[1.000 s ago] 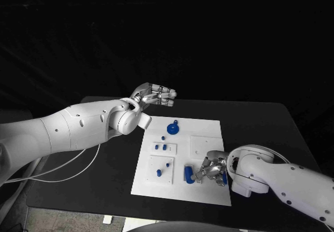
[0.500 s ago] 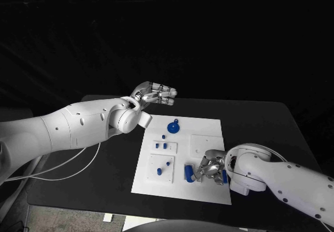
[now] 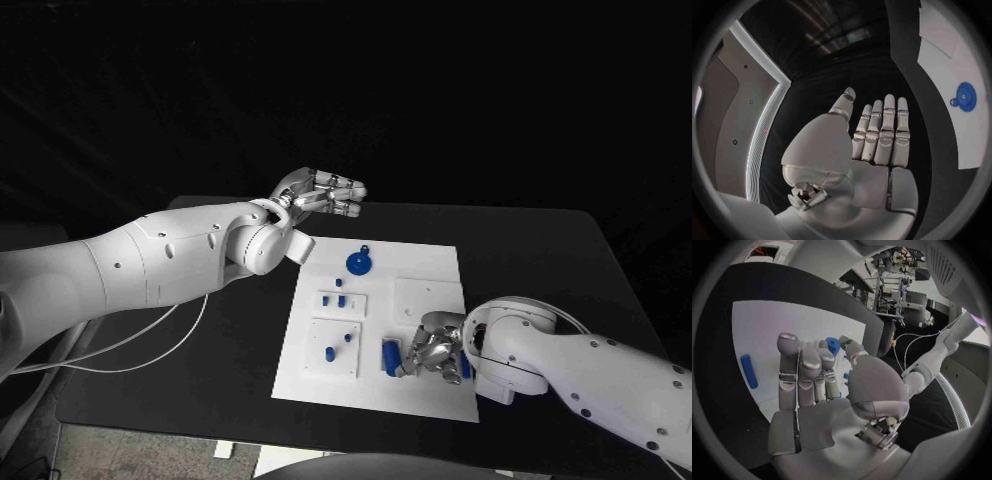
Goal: Assemble the parts on the task board
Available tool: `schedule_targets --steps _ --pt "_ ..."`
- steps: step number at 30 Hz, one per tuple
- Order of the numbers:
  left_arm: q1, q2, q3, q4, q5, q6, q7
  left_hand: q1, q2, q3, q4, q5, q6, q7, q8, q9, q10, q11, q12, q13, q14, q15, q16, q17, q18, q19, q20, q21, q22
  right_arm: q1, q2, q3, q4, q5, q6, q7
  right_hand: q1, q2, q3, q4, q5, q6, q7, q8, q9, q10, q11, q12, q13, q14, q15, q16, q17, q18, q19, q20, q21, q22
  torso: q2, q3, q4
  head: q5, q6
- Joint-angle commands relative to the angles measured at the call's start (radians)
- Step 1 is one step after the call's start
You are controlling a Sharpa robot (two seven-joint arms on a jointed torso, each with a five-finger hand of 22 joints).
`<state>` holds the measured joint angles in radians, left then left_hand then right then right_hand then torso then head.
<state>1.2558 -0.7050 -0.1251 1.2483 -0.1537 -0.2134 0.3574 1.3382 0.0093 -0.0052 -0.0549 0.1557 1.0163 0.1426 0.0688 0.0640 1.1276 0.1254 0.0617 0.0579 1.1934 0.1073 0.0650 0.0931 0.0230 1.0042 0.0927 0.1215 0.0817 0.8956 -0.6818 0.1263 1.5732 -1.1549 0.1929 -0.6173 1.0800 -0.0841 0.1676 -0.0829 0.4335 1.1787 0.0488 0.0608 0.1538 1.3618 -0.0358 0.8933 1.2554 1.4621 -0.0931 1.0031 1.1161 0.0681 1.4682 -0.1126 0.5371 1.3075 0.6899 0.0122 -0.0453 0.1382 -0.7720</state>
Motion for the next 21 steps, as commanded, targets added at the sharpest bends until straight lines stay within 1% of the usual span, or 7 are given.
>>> schedule_targets --steps 1,4,6,9,13,19,21 --pt "0.001 0.001 0.001 0.003 -0.002 0.014 0.005 -0.004 0.005 0.000 0.008 0.001 -0.001 0.002 -0.003 -0.001 0.000 0.001 -0.002 0.000 -0.001 0.002 -0.001 0.001 0.006 0.002 0.003 -0.001 -0.001 -0.002 0.006 0.000 -0.007 -0.023 -0.003 -0.007 0.006 0.020 0.008 -0.002 -0.018 0.012 -0.002 0.003 0.001 0.002 -0.007 0.004 0.000 0.001 -0.006 0.006 0.000 -0.003 0.044 -0.008 0.008 0.052 0.000 0.0002 0.0003 -0.002 -0.001" --pt "0.001 0.002 0.001 0.003 -0.002 0.014 0.005 -0.004 0.005 0.000 0.008 0.001 -0.001 0.002 -0.003 -0.001 0.000 0.001 -0.002 0.000 -0.001 0.002 -0.001 0.001 0.006 0.002 0.003 -0.001 -0.001 -0.002 0.015 0.000 -0.019 -0.037 -0.019 -0.011 0.008 0.035 0.015 -0.009 -0.049 0.018 -0.005 0.003 0.004 0.004 -0.009 0.005 0.001 0.001 -0.006 0.008 0.001 -0.003 0.044 -0.008 0.011 0.053 0.001 0.0003 0.0009 -0.002 0.000" --pt "0.001 0.002 0.001 0.003 -0.002 0.015 0.005 -0.004 0.006 0.000 0.010 0.001 -0.001 0.002 -0.003 -0.001 -0.001 0.001 -0.002 0.000 -0.001 0.002 -0.001 0.001 0.006 0.002 0.003 -0.002 -0.001 -0.005 0.022 0.000 -0.029 -0.042 -0.024 -0.013 0.009 0.046 0.030 -0.020 -0.051 0.024 -0.008 0.003 0.006 0.005 -0.010 0.006 0.001 0.002 -0.006 0.009 0.002 -0.004 0.044 -0.008 0.015 0.054 0.001 0.0007 0.0020 -0.002 -0.001" --pt "0.001 0.002 0.001 0.003 -0.002 0.015 0.005 -0.004 0.006 0.000 0.010 0.001 -0.001 0.002 -0.003 -0.001 -0.001 0.001 -0.002 0.000 -0.001 0.002 -0.001 0.001 0.006 0.002 0.003 -0.002 -0.001 -0.010 0.031 -0.001 -0.042 -0.047 -0.030 -0.015 0.016 0.064 0.044 -0.042 -0.088 0.025 -0.008 0.003 0.009 0.005 -0.010 0.005 0.000 0.001 -0.006 0.008 0.001 -0.005 0.044 -0.009 0.014 0.053 0.002 0.0013 0.0030 -0.002 -0.002" --pt "0.001 0.002 0.001 0.002 -0.002 0.015 0.005 -0.004 0.006 0.000 0.010 0.001 -0.001 0.002 -0.003 -0.001 -0.001 0.001 -0.002 0.000 -0.001 0.002 -0.001 0.001 0.006 0.002 0.003 -0.002 -0.001 -0.015 0.037 -0.001 -0.053 -0.049 -0.044 -0.015 0.009 0.078 0.055 -0.062 -0.094 0.029 -0.011 0.003 0.014 0.004 -0.011 0.004 0.000 0.001 -0.007 0.009 0.000 -0.005 0.044 -0.009 0.018 0.054 0.001 0.0005 0.0011 0.000 -0.004" --pt "0.001 0.002 0.001 0.002 -0.002 0.015 0.005 -0.005 0.006 0.000 0.011 0.001 0.000 0.002 -0.004 -0.001 -0.001 0.001 -0.002 0.000 -0.001 0.002 -0.001 0.001 0.006 0.002 0.003 -0.002 -0.001 -0.017 0.044 -0.001 -0.063 -0.046 -0.062 -0.011 -0.010 0.094 0.058 -0.053 -0.093 0.037 -0.014 0.003 0.019 0.008 -0.013 0.008 0.001 0.002 -0.007 0.012 0.002 -0.006 0.045 -0.009 0.027 0.056 0.000 -0.0005 0.0004 0.001 -0.005" --pt "0.001 0.002 0.001 0.002 -0.002 0.016 0.005 -0.005 0.006 0.000 0.011 0.001 0.000 0.002 -0.004 -0.001 -0.001 0.001 -0.002 0.000 -0.001 0.002 -0.001 0.001 0.006 0.002 0.003 -0.002 -0.001 -0.017 0.044 -0.001 -0.064 -0.044 -0.061 -0.010 -0.014 0.093 0.060 -0.054 -0.092 0.037 -0.015 0.003 0.021 0.008 -0.013 0.008 0.001 0.002 -0.007 0.013 0.003 -0.007 0.045 -0.009 0.028 0.056 0.000 -0.0005 0.0003 0.000 -0.005"
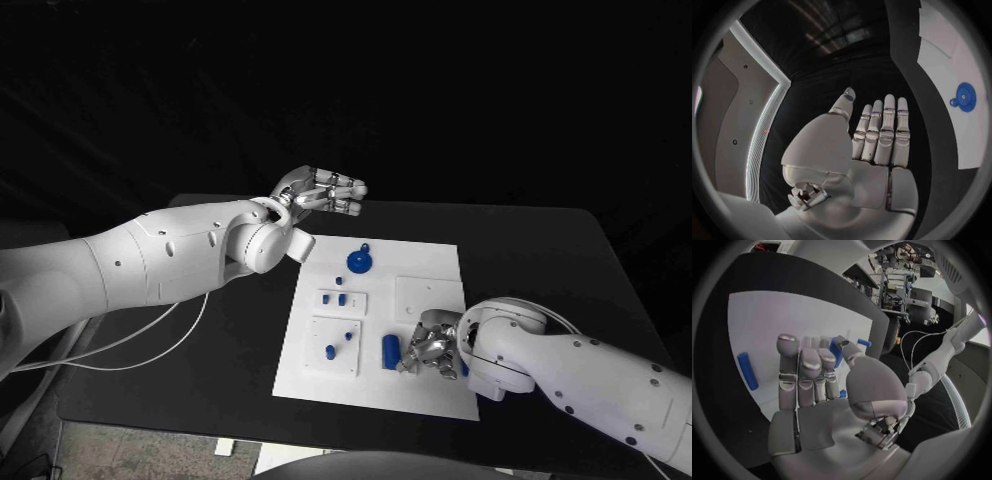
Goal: Assemble the parts on the task board
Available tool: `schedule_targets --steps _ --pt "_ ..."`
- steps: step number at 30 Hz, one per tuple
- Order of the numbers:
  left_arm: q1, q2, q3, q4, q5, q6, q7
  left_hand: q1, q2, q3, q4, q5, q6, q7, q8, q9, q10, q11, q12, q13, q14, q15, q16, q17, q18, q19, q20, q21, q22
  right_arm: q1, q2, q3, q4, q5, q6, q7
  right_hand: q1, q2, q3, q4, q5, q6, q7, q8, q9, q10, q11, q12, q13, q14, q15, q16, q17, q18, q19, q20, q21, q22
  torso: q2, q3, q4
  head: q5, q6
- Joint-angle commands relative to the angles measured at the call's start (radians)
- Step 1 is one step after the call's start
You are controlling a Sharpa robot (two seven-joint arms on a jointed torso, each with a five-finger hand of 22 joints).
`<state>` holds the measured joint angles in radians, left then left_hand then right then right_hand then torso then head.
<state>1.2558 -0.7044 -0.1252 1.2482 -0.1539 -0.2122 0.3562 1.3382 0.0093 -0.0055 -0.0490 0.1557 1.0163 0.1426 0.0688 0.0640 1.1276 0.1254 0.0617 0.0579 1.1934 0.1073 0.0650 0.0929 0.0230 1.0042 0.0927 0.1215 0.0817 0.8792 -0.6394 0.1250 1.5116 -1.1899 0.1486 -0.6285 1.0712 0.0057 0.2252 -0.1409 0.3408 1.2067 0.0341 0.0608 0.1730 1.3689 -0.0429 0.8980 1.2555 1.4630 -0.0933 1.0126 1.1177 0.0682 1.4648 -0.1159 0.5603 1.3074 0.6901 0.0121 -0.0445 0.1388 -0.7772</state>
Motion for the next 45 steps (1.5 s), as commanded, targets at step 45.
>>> schedule_targets --steps 45 --pt "0.001 -0.001 0.000 0.002 -0.005 0.013 -0.002 -0.003 0.007 0.002 0.010 0.001 -0.001 0.001 -0.004 -0.001 -0.001 0.001 -0.002 0.000 -0.001 0.002 -0.001 0.002 0.006 0.002 0.003 -0.002 -0.001 -0.010 0.005 -0.005 -0.007 0.019 0.038 0.062 0.064 -0.082 -0.108 0.055 -0.162 0.023 0.003 0.003 -0.001 0.005 0.001 0.003 -0.002 0.000 -0.003 0.002 -0.003 -0.008 0.046 -0.002 0.009 0.057 0.000 0.0000 -0.0006 0.001 0.002"
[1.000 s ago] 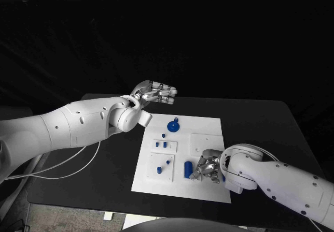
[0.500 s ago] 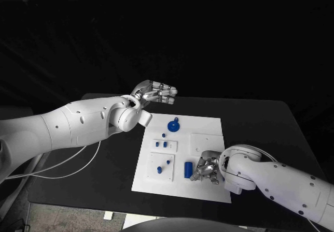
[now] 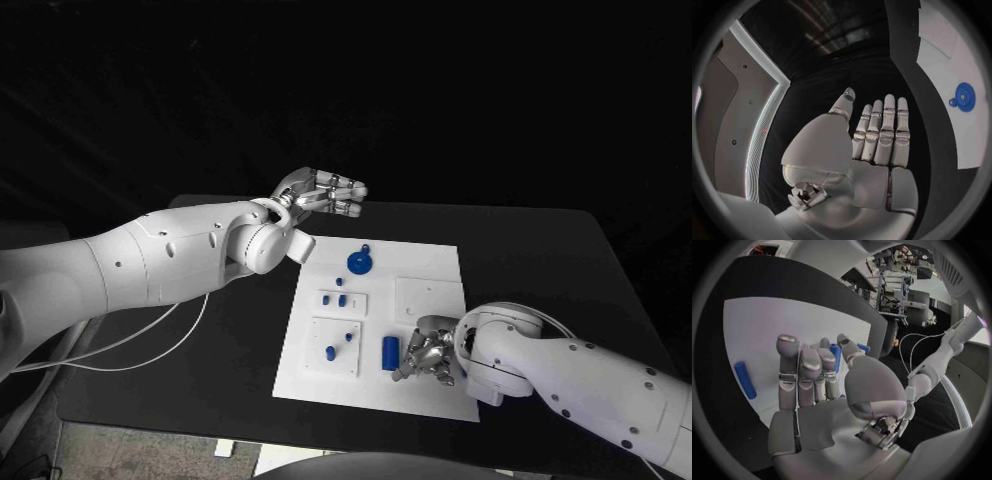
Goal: Assemble the parts on the task board
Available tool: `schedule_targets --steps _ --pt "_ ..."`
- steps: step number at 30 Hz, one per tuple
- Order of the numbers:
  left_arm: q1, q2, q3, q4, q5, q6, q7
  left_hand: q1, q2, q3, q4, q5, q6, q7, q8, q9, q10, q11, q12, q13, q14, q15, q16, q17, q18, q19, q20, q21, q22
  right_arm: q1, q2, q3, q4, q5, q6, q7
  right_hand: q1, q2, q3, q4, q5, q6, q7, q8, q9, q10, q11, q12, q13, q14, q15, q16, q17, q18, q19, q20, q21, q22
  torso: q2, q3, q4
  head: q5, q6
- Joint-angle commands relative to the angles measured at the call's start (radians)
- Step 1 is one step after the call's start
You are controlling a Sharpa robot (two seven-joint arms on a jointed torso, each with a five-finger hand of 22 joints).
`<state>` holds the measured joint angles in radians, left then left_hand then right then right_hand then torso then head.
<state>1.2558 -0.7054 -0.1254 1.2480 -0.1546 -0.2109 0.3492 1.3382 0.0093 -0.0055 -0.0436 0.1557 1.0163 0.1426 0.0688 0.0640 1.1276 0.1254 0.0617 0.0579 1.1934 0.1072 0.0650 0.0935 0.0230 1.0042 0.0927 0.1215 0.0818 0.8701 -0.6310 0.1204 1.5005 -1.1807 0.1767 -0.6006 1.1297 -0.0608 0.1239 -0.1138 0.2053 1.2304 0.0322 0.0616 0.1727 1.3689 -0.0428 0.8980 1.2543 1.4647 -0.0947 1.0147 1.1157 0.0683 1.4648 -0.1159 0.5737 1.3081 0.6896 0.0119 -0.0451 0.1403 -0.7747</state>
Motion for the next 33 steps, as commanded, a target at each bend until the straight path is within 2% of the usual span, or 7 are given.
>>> schedule_targets --steps 1,3,6,8,17,21,33 --pt "0.001 0.000 0.000 0.002 -0.004 0.012 0.005 -0.003 0.007 0.002 0.005 0.001 -0.001 0.001 -0.004 -0.001 -0.001 0.001 -0.002 0.000 -0.001 0.002 -0.001 0.001 0.006 0.002 0.003 -0.002 -0.001 -0.002 -0.006 0.000 0.006 0.011 0.004 0.040 0.009 -0.020 -0.008 0.039 -0.034 -0.002 0.006 0.002 0.000 0.005 0.001 0.003 0.000 -0.001 -0.001 0.000 -0.001 -0.008 0.046 -0.002 -0.004 0.057 0.000 0.0003 -0.0003 0.000 0.000" --pt "0.001 0.000 0.000 0.003 -0.004 0.012 0.005 -0.003 0.007 0.002 0.005 0.001 -0.001 0.001 -0.004 -0.001 -0.001 0.001 -0.002 0.000 -0.001 0.002 -0.001 0.001 0.006 0.002 0.003 -0.002 -0.001 -0.002 -0.015 0.000 0.010 0.017 -0.015 0.054 0.024 -0.027 -0.009 0.068 -0.035 -0.002 0.006 0.002 0.002 0.005 0.001 0.003 0.000 -0.002 -0.002 -0.001 -0.002 -0.007 0.046 -0.002 -0.006 0.056 0.000 0.0007 -0.0005 -0.002 0.001" --pt "0.001 -0.001 0.000 0.002 -0.004 0.011 0.006 -0.003 0.007 0.002 0.005 0.001 -0.001 0.001 -0.004 -0.001 -0.001 0.001 -0.002 0.000 -0.001 0.002 -0.001 0.001 0.006 0.002 0.003 -0.002 -0.001 -0.002 -0.038 0.002 0.026 0.027 -0.049 0.084 0.032 -0.015 -0.002 0.068 -0.031 -0.037 0.017 0.002 -0.006 0.006 0.007 0.009 0.003 -0.001 0.001 -0.002 -0.002 -0.006 0.047 -0.001 -0.007 0.056 0.000 0.0005 -0.0009 -0.003 0.002" --pt "0.001 -0.001 0.000 0.002 -0.004 0.011 0.006 -0.003 0.007 0.002 0.005 0.001 -0.001 0.001 -0.004 -0.001 -0.001 0.001 -0.002 0.000 -0.001 0.002 -0.001 0.001 0.006 0.002 0.003 -0.002 -0.001 -0.002 -0.057 0.011 0.040 0.033 -0.072 0.104 0.030 -0.010 -0.002 0.067 -0.029 -0.049 0.020 0.001 -0.008 0.007 0.009 0.012 0.004 -0.001 0.003 -0.001 -0.002 -0.004 0.047 0.001 -0.007 0.056 -0.001 0.0002 -0.0012 -0.005 0.004" --pt "0.001 -0.006 0.000 0.004 -0.004 0.011 0.009 -0.003 0.007 0.002 0.005 0.001 -0.001 0.001 -0.004 -0.001 -0.001 0.001 -0.002 0.000 -0.001 0.002 -0.001 0.001 0.006 0.002 0.003 -0.002 -0.001 -0.001 -0.170 0.091 0.101 0.054 -0.115 0.132 0.015 0.024 -0.013 0.039 -0.026 -0.062 0.023 0.001 -0.006 0.011 0.012 0.029 0.012 0.000 0.007 0.010 0.003 0.003 0.047 0.007 0.006 0.060 -0.001 0.0003 -0.0029 -0.029 0.015" --pt "0.001 -0.008 0.000 0.006 -0.004 0.011 0.010 -0.003 0.006 0.002 0.005 0.001 0.001 0.001 -0.003 -0.001 0.001 0.001 -0.002 0.000 0.000 0.002 -0.001 0.001 0.006 0.002 0.003 -0.001 -0.001 -0.001 -0.222 0.115 0.103 0.051 -0.101 0.110 0.001 0.036 -0.018 0.036 -0.028 -0.062 0.023 0.001 -0.008 0.013 0.012 0.032 0.013 0.000 0.007 0.013 0.004 0.003 0.048 0.007 0.012 0.061 0.000 0.0002 -0.0015 -0.049 0.021" --pt "0.001 -0.015 0.000 0.011 -0.005 0.008 0.011 -0.003 0.006 0.002 0.005 0.001 0.001 0.001 -0.003 -0.001 0.001 0.001 -0.002 0.000 0.000 0.002 -0.001 0.001 0.006 0.002 0.003 -0.001 -0.001 -0.002 -0.289 0.127 0.075 -0.028 -0.009 -0.057 -0.031 0.032 -0.029 0.061 -0.060 -0.063 0.023 0.002 -0.010 0.012 0.012 0.033 0.014 0.000 0.007 0.019 0.007 0.002 0.048 0.007 0.032 0.065 0.000 0.0007 -0.0023 -0.078 0.021"
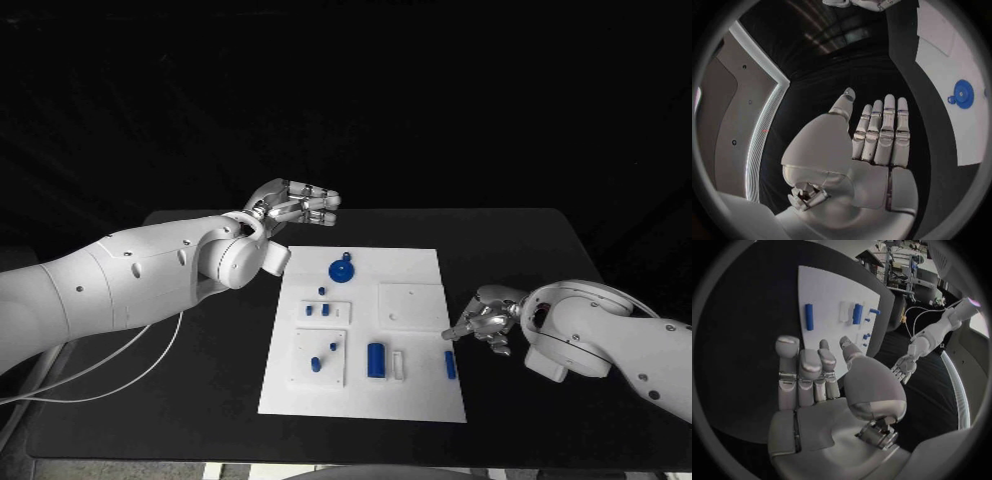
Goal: Assemble the parts on the task board
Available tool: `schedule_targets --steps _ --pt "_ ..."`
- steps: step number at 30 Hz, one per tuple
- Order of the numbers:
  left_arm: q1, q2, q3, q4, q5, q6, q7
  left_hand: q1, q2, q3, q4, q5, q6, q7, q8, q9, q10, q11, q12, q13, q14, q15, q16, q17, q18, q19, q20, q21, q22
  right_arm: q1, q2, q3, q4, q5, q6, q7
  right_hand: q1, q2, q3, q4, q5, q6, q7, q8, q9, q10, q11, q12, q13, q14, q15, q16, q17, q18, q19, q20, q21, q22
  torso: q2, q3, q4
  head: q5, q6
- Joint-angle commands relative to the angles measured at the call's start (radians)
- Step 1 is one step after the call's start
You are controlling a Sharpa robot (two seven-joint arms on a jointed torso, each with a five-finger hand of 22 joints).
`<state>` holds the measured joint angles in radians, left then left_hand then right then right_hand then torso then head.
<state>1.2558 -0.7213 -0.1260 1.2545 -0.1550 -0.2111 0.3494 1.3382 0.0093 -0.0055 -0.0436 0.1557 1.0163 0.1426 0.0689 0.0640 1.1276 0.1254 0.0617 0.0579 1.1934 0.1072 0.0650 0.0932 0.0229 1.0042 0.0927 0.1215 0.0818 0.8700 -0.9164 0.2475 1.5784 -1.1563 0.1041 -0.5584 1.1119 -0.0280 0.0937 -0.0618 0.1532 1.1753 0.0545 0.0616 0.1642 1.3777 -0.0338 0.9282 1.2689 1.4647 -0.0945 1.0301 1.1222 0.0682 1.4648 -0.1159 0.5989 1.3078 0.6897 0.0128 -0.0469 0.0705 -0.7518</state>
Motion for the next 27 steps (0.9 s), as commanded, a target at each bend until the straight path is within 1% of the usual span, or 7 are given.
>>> schedule_targets --steps 1,5,6,7,8,19,27 --pt "0.001 0.000 0.000 0.004 -0.004 0.008 0.011 -0.003 0.006 0.002 0.005 0.001 0.001 0.001 -0.003 -0.001 0.001 0.001 -0.002 0.000 0.000 0.002 -0.001 0.001 0.006 0.002 0.003 -0.001 -0.001 -0.003 -0.004 0.000 -0.003 -0.057 0.064 -0.107 -0.016 -0.003 0.003 0.012 -0.017 -0.008 0.001 0.002 -0.002 0.003 0.003 0.002 0.000 0.000 0.007 0.004 0.000 0.002 0.048 0.007 0.008 0.066 0.000 0.0000 -0.0005 -0.008 -0.002" --pt "0.001 0.001 0.000 0.005 -0.004 0.008 0.011 -0.002 0.007 0.002 0.004 0.002 0.003 0.000 -0.003 -0.001 0.003 0.000 -0.002 0.000 0.000 0.002 -0.001 0.001 0.005 0.001 0.003 -0.002 -0.001 -0.017 -0.003 -0.001 -0.004 -0.130 0.054 -0.138 -0.057 -0.023 0.016 0.060 -0.095 -0.011 0.003 0.002 -0.001 0.001 0.005 -0.003 -0.003 -0.001 0.010 0.002 -0.003 0.000 0.045 0.010 0.005 0.065 0.000 -0.0009 0.0010 -0.014 -0.002" --pt "0.001 0.001 0.000 0.005 -0.004 0.007 0.011 -0.002 0.007 0.002 0.004 0.002 0.003 0.000 -0.003 -0.001 0.003 0.000 -0.002 0.000 0.000 0.002 -0.001 0.001 0.005 0.000 0.003 -0.002 -0.001 -0.022 -0.002 -0.002 -0.005 -0.143 0.051 -0.142 -0.074 -0.046 0.028 0.079 -0.102 -0.010 0.001 0.003 0.000 0.001 0.005 -0.004 -0.004 -0.001 0.009 0.002 -0.002 -0.001 0.045 0.009 0.006 0.065 0.001 -0.0010 0.0016 -0.015 -0.002" --pt "0.001 0.001 0.000 0.005 -0.004 0.007 0.011 -0.003 0.007 0.001 0.005 0.001 0.002 0.001 -0.004 -0.001 0.003 0.000 -0.002 0.000 0.000 0.002 -0.001 0.001 0.004 -0.001 0.003 -0.003 -0.002 -0.026 -0.001 -0.002 -0.007 -0.153 0.050 -0.146 -0.079 -0.096 0.100 0.128 -0.102 -0.008 0.000 0.003 -0.002 0.002 0.004 -0.006 -0.004 -0.002 0.007 0.002 -0.001 -0.004 0.045 0.005 0.006 0.065 0.001 -0.0013 0.0022 -0.016 -0.002" --pt "0.001 0.001 0.000 0.005 -0.004 0.007 0.011 -0.003 0.007 0.001 0.005 0.001 0.002 0.001 -0.004 -0.001 0.003 0.000 -0.002 0.000 0.000 0.002 -0.001 0.001 0.004 -0.001 0.003 -0.003 -0.002 -0.028 0.001 -0.002 -0.008 -0.160 0.049 -0.148 -0.078 -0.115 0.112 0.152 -0.106 -0.011 0.001 0.002 -0.004 0.003 0.004 -0.007 -0.004 -0.002 0.007 0.001 -0.001 -0.005 0.046 0.005 0.006 0.065 0.001 -0.0014 0.0030 -0.017 -0.003" --pt "0.001 0.000 0.000 0.005 -0.004 0.008 0.011 -0.003 0.006 0.001 0.005 0.001 0.003 0.001 -0.003 -0.001 0.003 0.000 -0.002 0.000 -0.002 0.003 -0.002 0.001 0.003 -0.002 0.003 -0.003 -0.002 -0.064 0.036 -0.013 -0.027 -0.171 0.047 -0.155 -0.045 -0.142 0.092 0.238 -0.105 -0.034 0.009 0.003 -0.046 0.003 0.008 -0.016 0.003 0.000 0.008 -0.008 0.003 -0.006 0.046 0.004 -0.001 0.064 0.001 -0.0017 0.0029 -0.016 -0.010" --pt "0.001 -0.001 0.000 0.005 -0.004 0.009 0.011 -0.003 0.006 0.001 0.005 0.001 0.003 0.001 -0.003 -0.001 0.003 0.000 -0.002 0.000 -0.002 0.003 -0.002 0.001 0.003 -0.002 0.003 -0.003 -0.002 -0.072 0.062 -0.015 -0.036 -0.184 0.056 -0.144 -0.028 -0.142 0.086 0.234 -0.105 -0.030 0.009 0.003 -0.062 0.003 0.008 -0.020 0.005 0.000 0.008 -0.011 0.005 -0.007 0.046 0.004 -0.007 0.063 0.000 -0.0022 0.0024 -0.014 -0.012"
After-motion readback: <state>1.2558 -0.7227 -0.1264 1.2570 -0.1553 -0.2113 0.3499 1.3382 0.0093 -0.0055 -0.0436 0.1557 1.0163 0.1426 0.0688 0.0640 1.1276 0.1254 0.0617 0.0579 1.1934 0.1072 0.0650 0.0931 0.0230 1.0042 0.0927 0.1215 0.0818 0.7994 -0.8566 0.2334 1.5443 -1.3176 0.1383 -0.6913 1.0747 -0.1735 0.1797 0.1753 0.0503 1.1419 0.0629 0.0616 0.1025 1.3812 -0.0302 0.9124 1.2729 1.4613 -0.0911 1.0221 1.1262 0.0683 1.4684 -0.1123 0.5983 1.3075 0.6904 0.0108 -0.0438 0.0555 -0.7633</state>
